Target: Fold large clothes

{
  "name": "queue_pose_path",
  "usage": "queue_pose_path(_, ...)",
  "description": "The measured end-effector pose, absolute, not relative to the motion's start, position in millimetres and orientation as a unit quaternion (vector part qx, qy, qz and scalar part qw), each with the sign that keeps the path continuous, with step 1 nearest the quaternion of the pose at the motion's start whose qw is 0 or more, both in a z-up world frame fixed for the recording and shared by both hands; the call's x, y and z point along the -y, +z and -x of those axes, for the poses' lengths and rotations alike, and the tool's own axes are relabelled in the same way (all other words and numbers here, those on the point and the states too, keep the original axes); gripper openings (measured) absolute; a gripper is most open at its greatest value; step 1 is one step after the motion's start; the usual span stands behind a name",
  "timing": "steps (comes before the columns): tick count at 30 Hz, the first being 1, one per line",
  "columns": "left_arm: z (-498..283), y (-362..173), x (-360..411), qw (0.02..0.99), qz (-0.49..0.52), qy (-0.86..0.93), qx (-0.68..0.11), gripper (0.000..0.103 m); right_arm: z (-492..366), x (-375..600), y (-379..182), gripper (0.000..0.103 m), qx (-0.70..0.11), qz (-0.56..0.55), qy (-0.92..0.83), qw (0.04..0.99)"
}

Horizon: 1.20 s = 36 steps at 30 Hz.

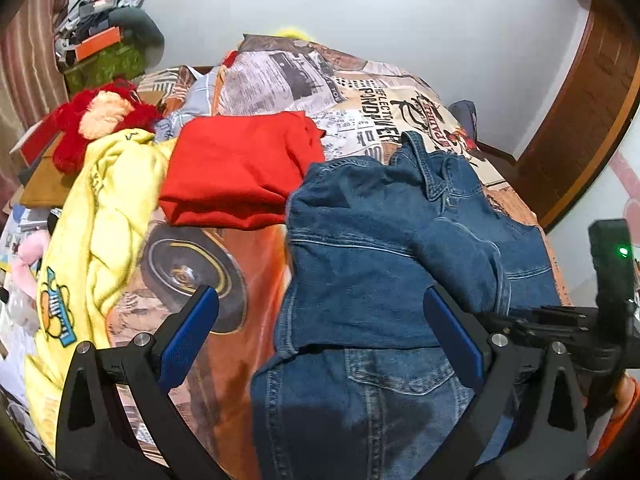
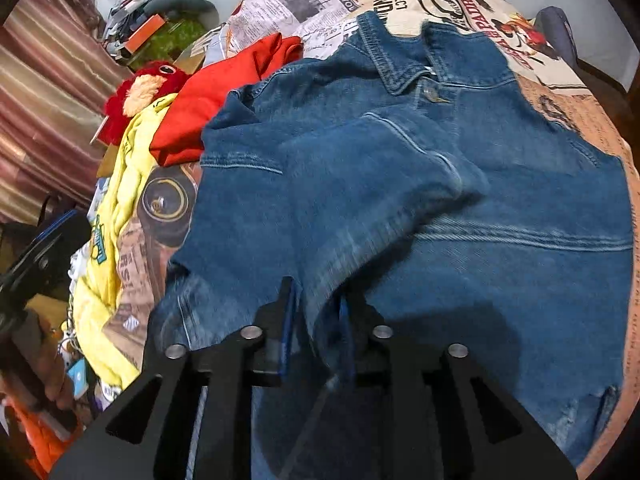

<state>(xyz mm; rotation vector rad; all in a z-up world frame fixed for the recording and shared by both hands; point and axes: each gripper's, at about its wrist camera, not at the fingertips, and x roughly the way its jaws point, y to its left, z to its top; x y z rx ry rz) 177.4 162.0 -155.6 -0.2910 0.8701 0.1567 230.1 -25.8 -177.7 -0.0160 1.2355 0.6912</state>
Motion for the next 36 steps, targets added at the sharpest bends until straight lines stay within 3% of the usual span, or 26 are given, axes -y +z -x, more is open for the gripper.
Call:
queue_pose_path(2, -182, -154, -155, 0.895, 0.136, 0.069, -0.420, 0.103, -230, 42, -169, 0.025, -0.559, 0.000, 0.318, 0.766)
queue_pose_path(5, -192, -150, -137, 0.898, 0.114, 0.057, -0.422, 0.103, -229, 67, -159, 0.036, -0.538, -0.010, 0.299, 0.788)
queue_pose_path(13, -228, -146, -72, 0.903, 0.034, 0.011, -0.428, 0.103, -234, 141, -140, 0.037, -0.482, 0.009, 0.196, 0.854)
queue_pose_path(22, -273, -180, -14, 0.880, -0.061, -0.020, -0.470, 0.103, -252, 198, -182, 0.040, -0.524, -0.043, 0.126, 0.841)
queue_pose_path(30, -291, -207, -26, 0.866, -0.102, 0.024, -0.489, 0.103, -249, 206, -219, 0.044, -0.547, -0.055, 0.117, 0.827)
queue_pose_path(36, -267, -194, -67, 0.877, -0.052, 0.031, -0.477, 0.103, -253, 202, -220, 0.047, -0.545, -0.046, 0.116, 0.829)
